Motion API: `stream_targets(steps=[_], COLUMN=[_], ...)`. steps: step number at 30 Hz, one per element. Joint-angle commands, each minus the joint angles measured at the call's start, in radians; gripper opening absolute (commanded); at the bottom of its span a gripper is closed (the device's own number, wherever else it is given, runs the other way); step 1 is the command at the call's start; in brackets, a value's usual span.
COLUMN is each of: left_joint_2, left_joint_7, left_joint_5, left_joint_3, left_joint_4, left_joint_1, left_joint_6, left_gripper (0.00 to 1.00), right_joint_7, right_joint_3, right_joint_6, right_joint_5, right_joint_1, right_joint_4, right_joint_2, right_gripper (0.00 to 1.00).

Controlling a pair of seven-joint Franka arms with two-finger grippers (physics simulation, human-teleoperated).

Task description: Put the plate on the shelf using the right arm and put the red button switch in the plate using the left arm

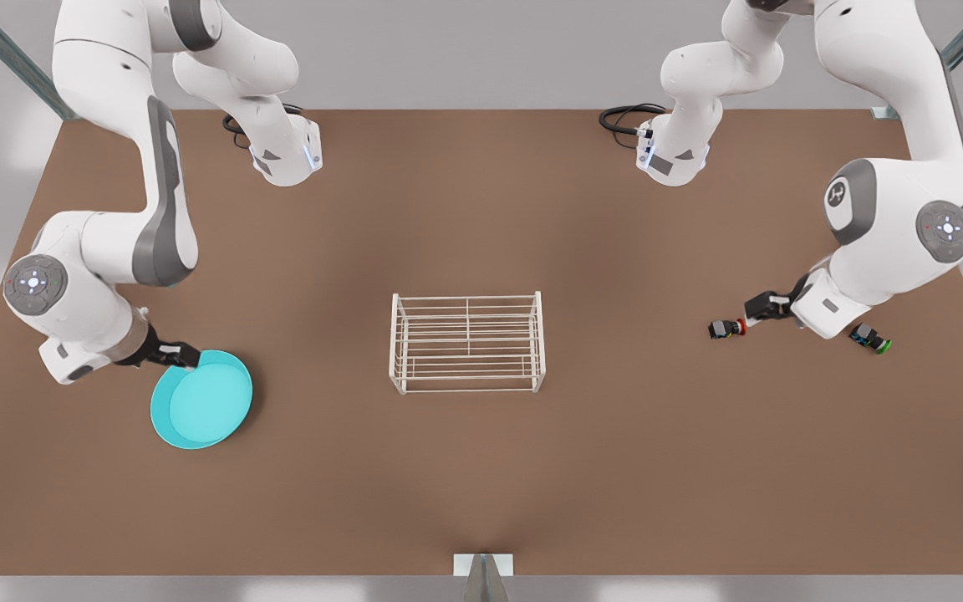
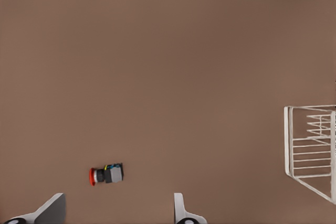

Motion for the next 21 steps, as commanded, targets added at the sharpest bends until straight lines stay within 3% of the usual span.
stream_targets(steps=[1, 3, 10, 12, 16, 18, 21], left_joint_2=[-0.001, 0.001, 0.019, 0.027, 0.027, 0.057, 0.059], left_joint_7=[0.027, 0.032, 0.018, -0.135, -0.154, -0.154, -0.152], left_joint_5=[-0.002, -0.002, 0.053, 0.055, 0.056, 0.134, 0.170], left_joint_3=[-0.001, -0.002, -0.001, -0.004, -0.004, -0.004, -0.002], left_joint_4=[-0.001, 0.008, 0.013, 0.013, 0.008, 0.013, 0.025], left_joint_1=[0.003, 0.000, -0.001, -0.099, -0.110, -0.112, -0.110], left_joint_6=[0.077, 0.037, -0.042, -0.042, -0.045, -0.038, -0.048], left_gripper=[1.00, 1.00, 1.00, 1.00, 1.00, 1.00, 1.00], right_joint_7=[0.096, -0.011, -0.128, -0.295, -0.467, -0.645, -0.783], right_joint_3=[-0.010, -0.011, -0.004, 0.001, -0.002, 0.007, 0.004], right_joint_6=[0.021, -0.099, -0.140, -0.144, 0.054, 0.120, 0.148], right_joint_5=[-0.001, 0.036, 0.142, 0.157, 0.156, 0.277, 0.281], right_joint_1=[-0.025, -0.062, -0.161, -0.212, -0.217, -0.271, -0.298], right_joint_4=[0.011, 0.095, 0.095, 0.095, 0.115, 0.135, 0.175], right_joint_2=[-0.001, -0.002, 0.016, 0.059, 0.248, 0.318, 0.369], right_gripper=[1.00, 1.00, 1.00, 1.00, 1.00, 1.00, 1.00])
